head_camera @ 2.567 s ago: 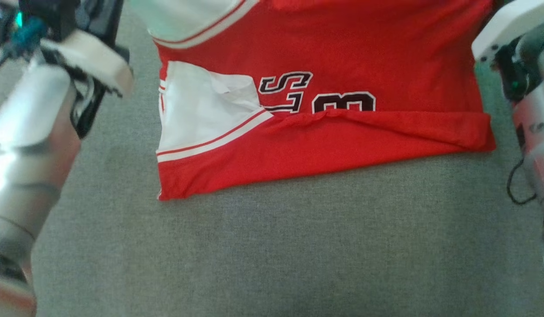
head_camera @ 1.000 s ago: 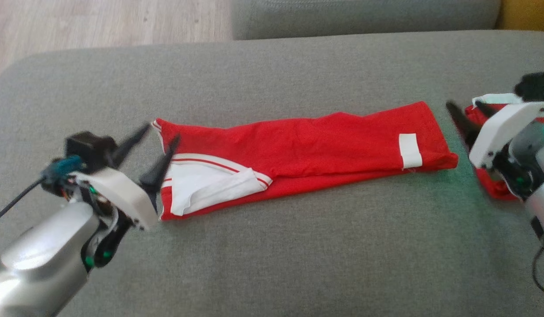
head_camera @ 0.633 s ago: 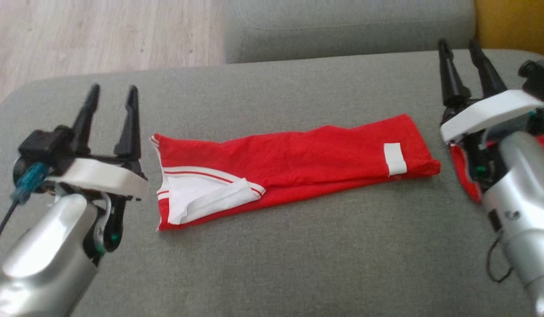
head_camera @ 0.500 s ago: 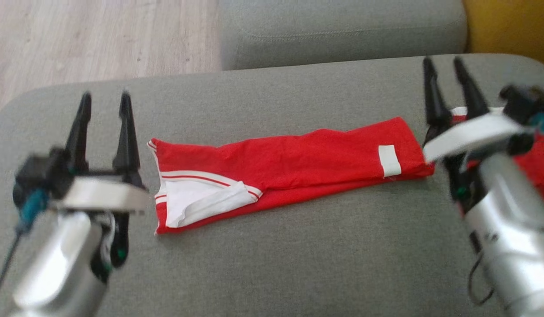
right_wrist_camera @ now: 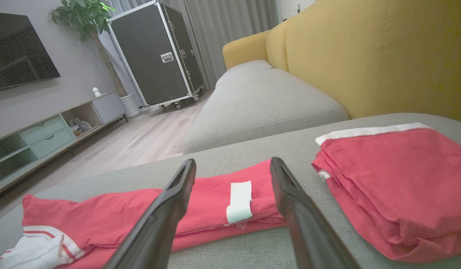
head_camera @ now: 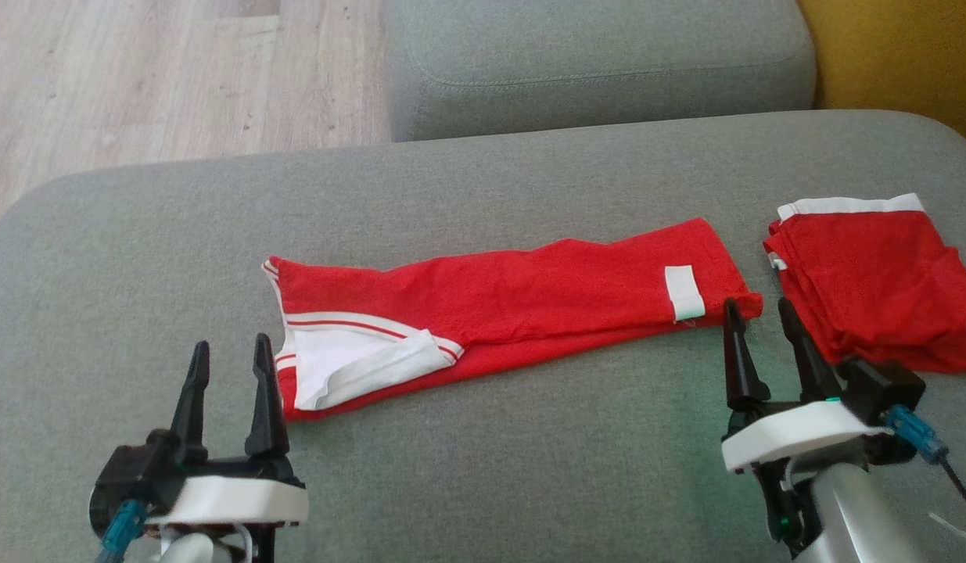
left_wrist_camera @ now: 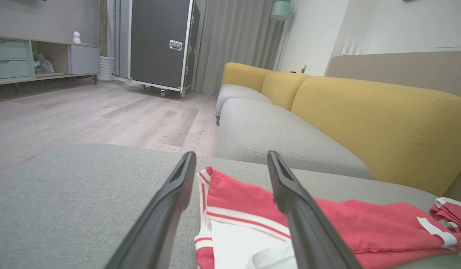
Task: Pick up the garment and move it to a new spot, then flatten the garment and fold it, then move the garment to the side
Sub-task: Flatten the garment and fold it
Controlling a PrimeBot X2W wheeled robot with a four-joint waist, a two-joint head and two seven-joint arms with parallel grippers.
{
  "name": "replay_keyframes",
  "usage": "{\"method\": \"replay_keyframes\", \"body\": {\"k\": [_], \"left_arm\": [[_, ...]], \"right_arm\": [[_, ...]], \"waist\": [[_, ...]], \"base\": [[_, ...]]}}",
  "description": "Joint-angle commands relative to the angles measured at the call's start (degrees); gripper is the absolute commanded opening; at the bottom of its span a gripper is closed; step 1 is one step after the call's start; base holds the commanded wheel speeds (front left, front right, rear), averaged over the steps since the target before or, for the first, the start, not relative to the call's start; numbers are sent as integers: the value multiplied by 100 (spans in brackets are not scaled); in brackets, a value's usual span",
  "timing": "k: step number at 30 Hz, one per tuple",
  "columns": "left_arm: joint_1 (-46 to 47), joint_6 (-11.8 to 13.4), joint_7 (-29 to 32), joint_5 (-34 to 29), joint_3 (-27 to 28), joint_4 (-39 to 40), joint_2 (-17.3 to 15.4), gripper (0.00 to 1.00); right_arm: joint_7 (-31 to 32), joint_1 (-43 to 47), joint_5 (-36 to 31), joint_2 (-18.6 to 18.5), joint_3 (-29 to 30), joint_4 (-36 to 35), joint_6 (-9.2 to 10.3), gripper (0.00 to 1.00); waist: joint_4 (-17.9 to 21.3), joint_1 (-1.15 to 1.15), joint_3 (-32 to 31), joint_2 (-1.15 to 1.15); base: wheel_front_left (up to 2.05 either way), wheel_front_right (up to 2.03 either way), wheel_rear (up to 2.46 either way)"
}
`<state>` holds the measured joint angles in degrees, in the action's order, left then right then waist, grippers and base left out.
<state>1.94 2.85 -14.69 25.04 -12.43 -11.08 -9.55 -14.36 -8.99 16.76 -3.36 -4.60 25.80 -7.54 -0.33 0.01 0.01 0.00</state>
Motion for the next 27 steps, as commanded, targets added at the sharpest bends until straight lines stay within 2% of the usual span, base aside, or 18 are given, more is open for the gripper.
{"method": "replay_keyframes", "body": {"k": [1,7,12,20,27], "left_arm": [[262,-63,-30,-93,330,153,-1,100],[409,-509,-30,-519,621,24,248,100],[566,-724,-30,-734,719,-91,375,100],[914,-932,-30,-906,721,-241,496,100],[1101,-1000,-30,-950,760,-316,551,100]], "right_arm": [[-62,-266,11,44,-169,-264,5,100],[-54,-507,-256,46,-7,-18,5,100],[267,-1103,-730,47,646,667,5,100],[871,-2060,-1554,47,1970,2116,5,100],[994,-2494,-1797,47,2294,3209,5,100]], "waist": [[-21,-1,20,0],[-146,-1,215,0],[-301,-1,525,0],[-611,-1,1014,0],[-721,-1,1148,0]], "base": [[0,0,0],[0,0,0],[0,0,0],[0,0,0],[0,0,0]]}}
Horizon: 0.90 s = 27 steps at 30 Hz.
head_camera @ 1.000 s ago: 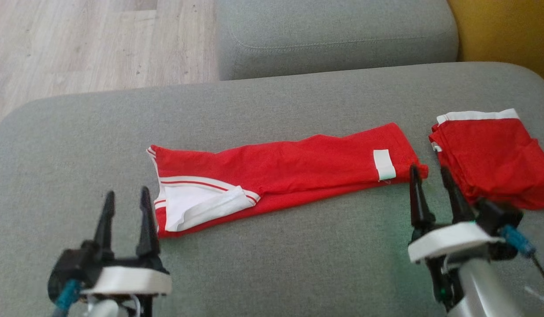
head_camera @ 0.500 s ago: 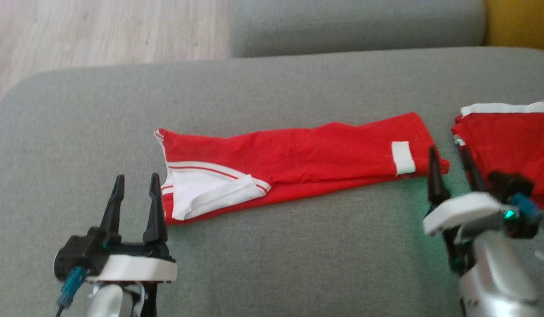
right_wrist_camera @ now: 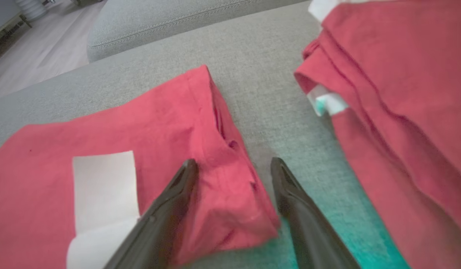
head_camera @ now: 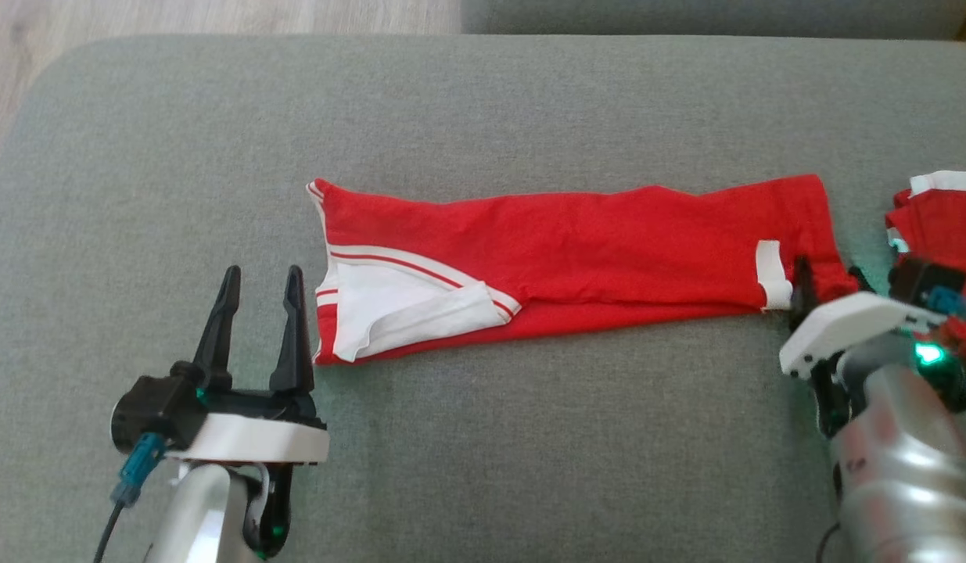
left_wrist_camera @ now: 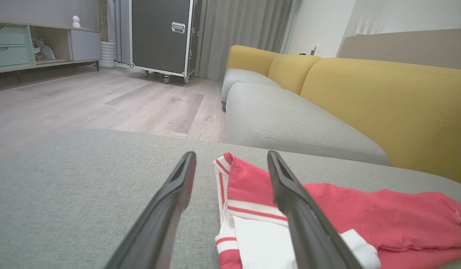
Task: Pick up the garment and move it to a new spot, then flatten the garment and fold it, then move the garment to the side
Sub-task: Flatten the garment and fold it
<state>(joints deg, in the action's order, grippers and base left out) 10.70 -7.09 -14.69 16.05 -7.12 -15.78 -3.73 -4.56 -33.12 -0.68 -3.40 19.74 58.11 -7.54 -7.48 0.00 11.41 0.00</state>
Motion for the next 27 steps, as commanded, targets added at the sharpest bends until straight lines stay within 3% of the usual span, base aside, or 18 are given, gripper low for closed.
{"method": "replay_keyframes", "body": {"k": [1,2,3,4,11,17,22,27], "left_arm": [[242,-10,-30,-55,239,146,-27,100],[259,-14,-30,-61,250,139,-22,100],[274,-18,-30,-68,263,129,-18,100],[285,-20,-30,-75,277,121,-14,100],[205,-32,-30,-125,405,137,12,100],[153,-36,-30,-140,414,189,31,100],[84,-38,-30,-137,432,251,47,100],[-4,-38,-30,-123,397,250,60,100]], "right_arm": [[-1,-125,-73,52,-149,97,5,100],[-28,-169,-87,52,-162,202,5,100],[-71,-207,-109,52,-174,288,5,32],[-133,-238,-146,52,-195,349,5,0],[-603,-382,-505,38,-71,282,5,0],[-780,-261,-611,-188,-28,-56,5,0],[-801,-90,-446,-471,-7,-511,5,0],[-665,-6,-70,-374,-294,-860,5,0]], "waist": [[-5,0,14,0],[-3,0,18,0],[1,0,17,0],[11,0,9,0],[249,0,-153,0],[405,0,-319,0],[530,0,-462,0],[563,0,-614,0]], "base": [[0,0,0],[0,0,0],[0,0,0],[0,0,0],[0,0,0],[0,0,0],[0,0,0],[0,0,0]]}}
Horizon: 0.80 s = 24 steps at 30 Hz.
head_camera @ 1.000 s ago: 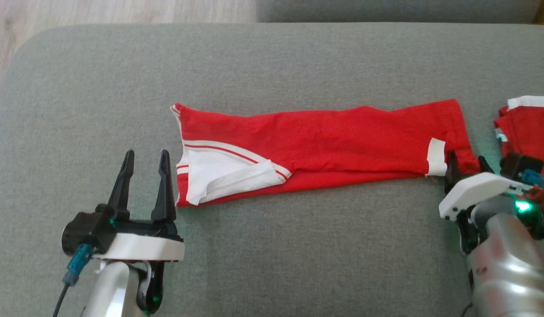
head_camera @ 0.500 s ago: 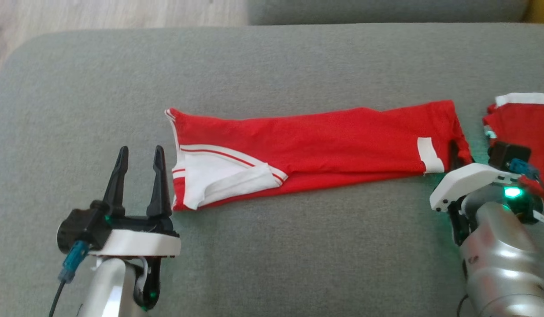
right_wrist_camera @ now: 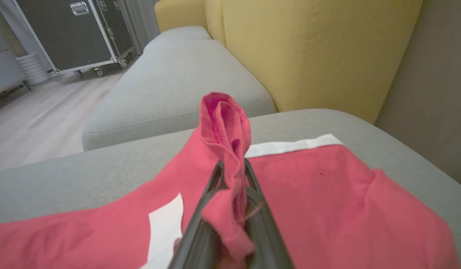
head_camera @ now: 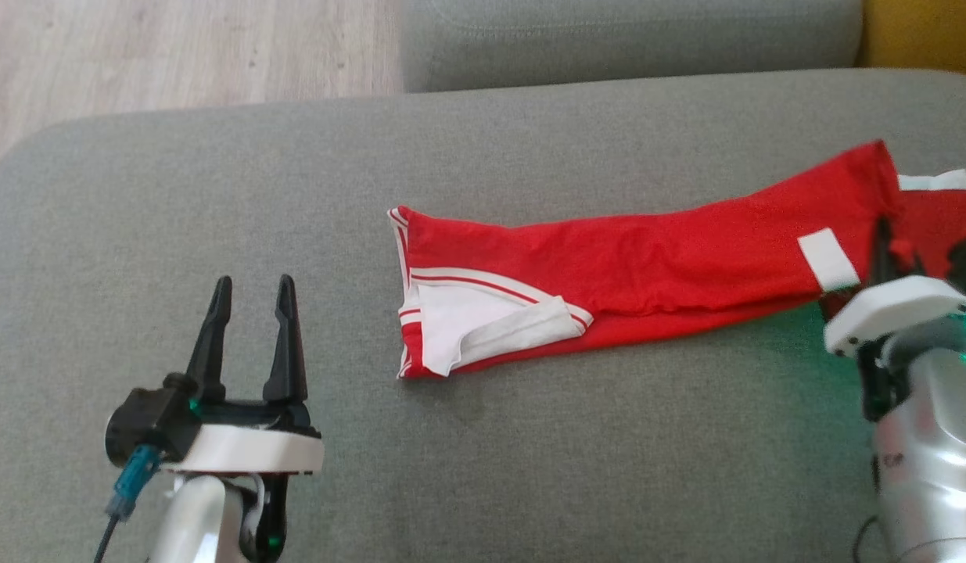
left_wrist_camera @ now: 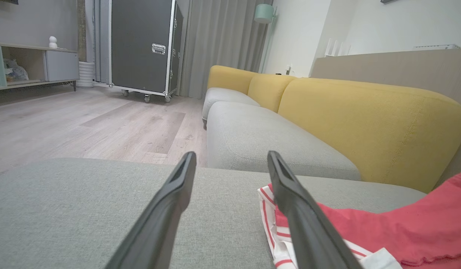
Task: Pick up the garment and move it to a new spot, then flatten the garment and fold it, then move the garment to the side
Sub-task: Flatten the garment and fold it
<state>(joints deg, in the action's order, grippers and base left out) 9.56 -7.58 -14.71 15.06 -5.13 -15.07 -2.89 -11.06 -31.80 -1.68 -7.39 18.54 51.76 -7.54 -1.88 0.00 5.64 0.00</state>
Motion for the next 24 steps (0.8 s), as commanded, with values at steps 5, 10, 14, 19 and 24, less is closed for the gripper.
{"method": "replay_keyframes", "body": {"k": [5,10,14,19,24], "left_arm": [[59,10,-29,-7,176,190,-16,100],[0,9,-29,-22,212,184,-14,100],[-63,9,-29,-37,227,184,-14,100],[-109,9,-29,-54,173,168,-53,100],[-41,9,-29,-33,73,132,-72,100]], "right_arm": [[151,-83,518,236,-798,-586,5,0],[411,-20,1078,410,-1610,-990,5,0],[665,18,1763,446,-2348,-1185,5,0],[696,-15,2588,449,-3579,-1196,5,0],[494,-172,3573,450,-4634,-895,5,0]], "waist": [[-79,0,-220,0],[-234,0,-413,0],[-370,0,-512,0],[-577,0,-528,0],[-897,0,-440,0]], "base": [[0,0,0],[0,0,0],[0,0,0],[0,0,0],[0,0,0]]}}
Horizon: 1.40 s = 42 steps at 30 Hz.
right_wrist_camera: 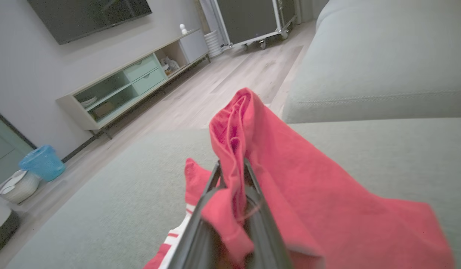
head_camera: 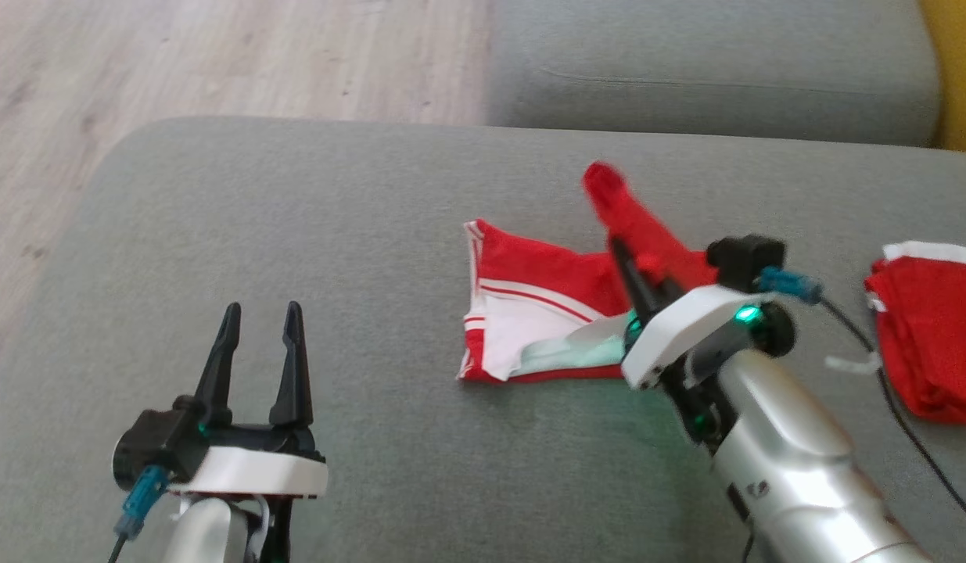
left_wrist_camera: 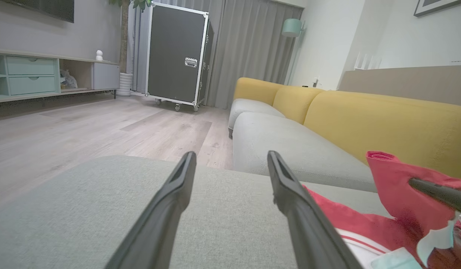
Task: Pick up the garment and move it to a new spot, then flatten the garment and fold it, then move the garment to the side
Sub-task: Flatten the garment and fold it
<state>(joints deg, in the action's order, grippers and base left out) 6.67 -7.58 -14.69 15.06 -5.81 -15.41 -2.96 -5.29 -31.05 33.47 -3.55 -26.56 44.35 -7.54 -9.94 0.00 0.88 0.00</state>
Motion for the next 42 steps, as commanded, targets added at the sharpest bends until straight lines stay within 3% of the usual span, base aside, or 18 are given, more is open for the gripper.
{"method": "replay_keyframes", "body": {"k": [1,21,22,23,24,29,35,38,42], "left_arm": [[259,9,-30,-28,119,159,-65,100],[495,9,-30,83,-221,25,-57,100],[498,9,-30,87,-229,17,-54,100],[500,9,-30,90,-234,9,-52,100],[499,9,-30,91,-237,2,-51,100],[467,9,-30,83,-152,-40,-64,100],[366,9,-30,58,-9,53,-65,100],[304,11,-30,50,79,134,-55,100],[232,26,-30,41,199,246,-37,100]], "right_arm": [[-124,-266,194,67,-296,-89,5,0],[-725,-785,1837,67,-2184,1134,5,0],[-704,-784,1908,67,-2283,1160,5,41],[-696,-787,1973,67,-2379,1171,5,41],[-697,-779,2081,67,-2454,1138,5,100],[-778,-818,2591,67,-2881,828,5,100],[-951,-1123,2782,67,-2890,972,5,100],[-966,-1338,2473,67,-2476,1114,5,100],[-969,-1467,1540,67,-1515,1270,5,100]], "waist": [[-145,0,53,0],[-881,0,439,0],[-894,0,445,0],[-904,0,445,0],[-910,0,439,0],[-806,0,337,0],[-418,0,138,0],[-165,0,56,0],[185,0,-10,0]], "base": [[0,0,0],[0,0,0],[0,0,0],[0,0,0],[0,0,0],[0,0,0],[0,0,0],[0,0,0],[0,0,0]]}}
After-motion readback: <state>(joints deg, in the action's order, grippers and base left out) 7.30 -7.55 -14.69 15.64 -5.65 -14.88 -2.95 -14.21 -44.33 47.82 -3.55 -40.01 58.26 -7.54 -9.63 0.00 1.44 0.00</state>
